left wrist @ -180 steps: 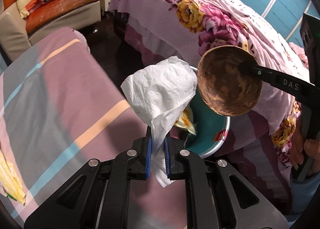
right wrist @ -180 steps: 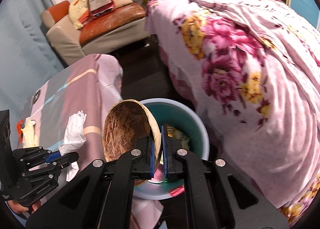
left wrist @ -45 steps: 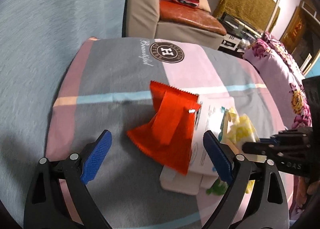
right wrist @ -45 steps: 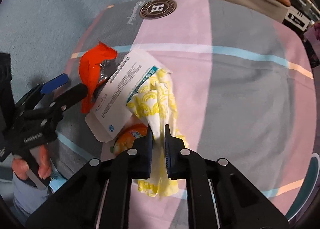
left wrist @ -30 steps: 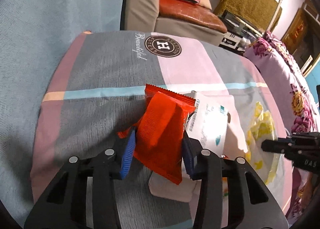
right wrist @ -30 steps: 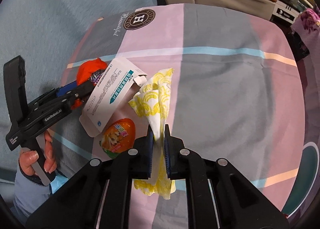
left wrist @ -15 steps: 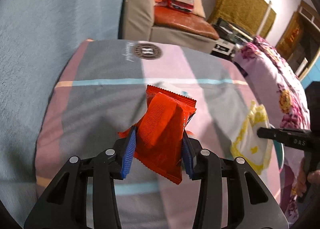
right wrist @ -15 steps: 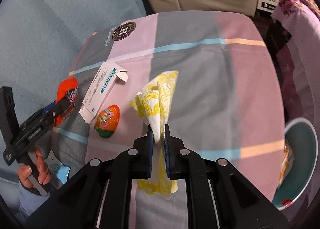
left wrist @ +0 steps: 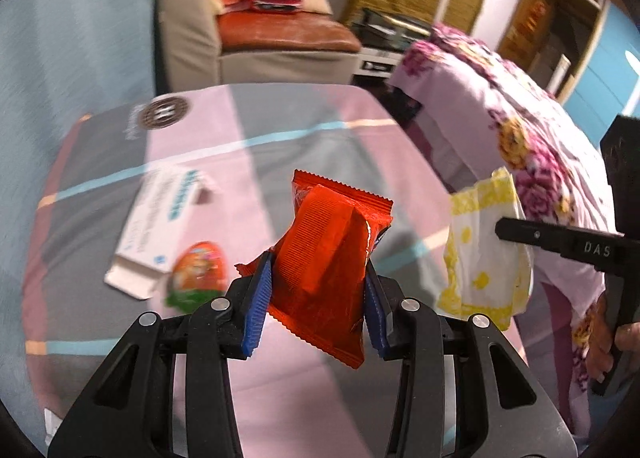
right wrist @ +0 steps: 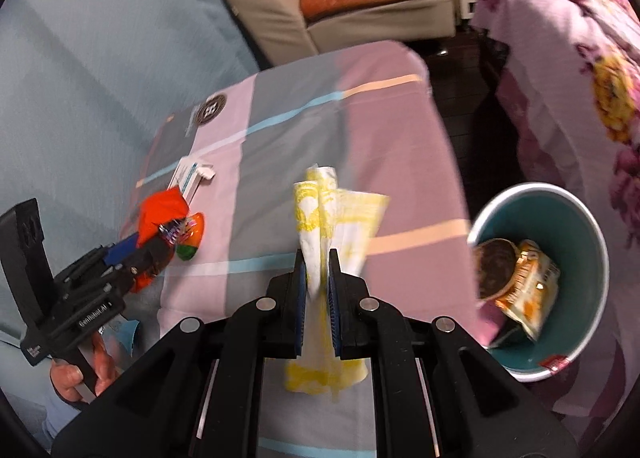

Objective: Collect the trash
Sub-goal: 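Carry both packets over the teal bin and open the left gripper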

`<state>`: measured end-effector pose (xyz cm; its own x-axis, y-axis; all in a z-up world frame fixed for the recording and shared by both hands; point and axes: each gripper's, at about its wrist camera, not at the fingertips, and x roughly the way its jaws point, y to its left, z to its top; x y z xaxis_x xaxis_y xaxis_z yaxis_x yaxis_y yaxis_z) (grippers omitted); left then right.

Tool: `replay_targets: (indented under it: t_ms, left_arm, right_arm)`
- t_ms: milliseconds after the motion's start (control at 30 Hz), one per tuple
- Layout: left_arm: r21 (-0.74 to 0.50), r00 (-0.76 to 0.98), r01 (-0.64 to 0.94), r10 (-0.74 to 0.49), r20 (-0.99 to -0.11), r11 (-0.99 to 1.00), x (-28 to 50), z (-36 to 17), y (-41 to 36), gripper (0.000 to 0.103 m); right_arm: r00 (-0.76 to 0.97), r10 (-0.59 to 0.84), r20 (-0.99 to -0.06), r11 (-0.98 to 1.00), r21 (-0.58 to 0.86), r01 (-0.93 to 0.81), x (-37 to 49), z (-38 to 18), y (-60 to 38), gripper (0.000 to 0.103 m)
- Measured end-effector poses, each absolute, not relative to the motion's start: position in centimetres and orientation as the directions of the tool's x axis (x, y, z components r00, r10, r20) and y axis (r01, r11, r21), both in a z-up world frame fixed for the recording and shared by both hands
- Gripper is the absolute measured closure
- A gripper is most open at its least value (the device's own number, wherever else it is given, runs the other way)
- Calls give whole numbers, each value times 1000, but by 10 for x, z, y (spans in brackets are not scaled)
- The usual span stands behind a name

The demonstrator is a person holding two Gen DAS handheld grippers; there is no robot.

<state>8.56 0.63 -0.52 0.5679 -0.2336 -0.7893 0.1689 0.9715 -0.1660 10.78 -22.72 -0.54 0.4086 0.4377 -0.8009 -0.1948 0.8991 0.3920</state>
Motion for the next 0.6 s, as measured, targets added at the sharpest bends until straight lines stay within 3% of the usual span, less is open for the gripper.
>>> replay_targets:
  t_ms: [600]
  left_arm:
    - [-112,488,359,-289,-824,927,93,-11,-125,61]
  right_arm:
    - [538,435,-722,873,484,-56,78,2,-357,93]
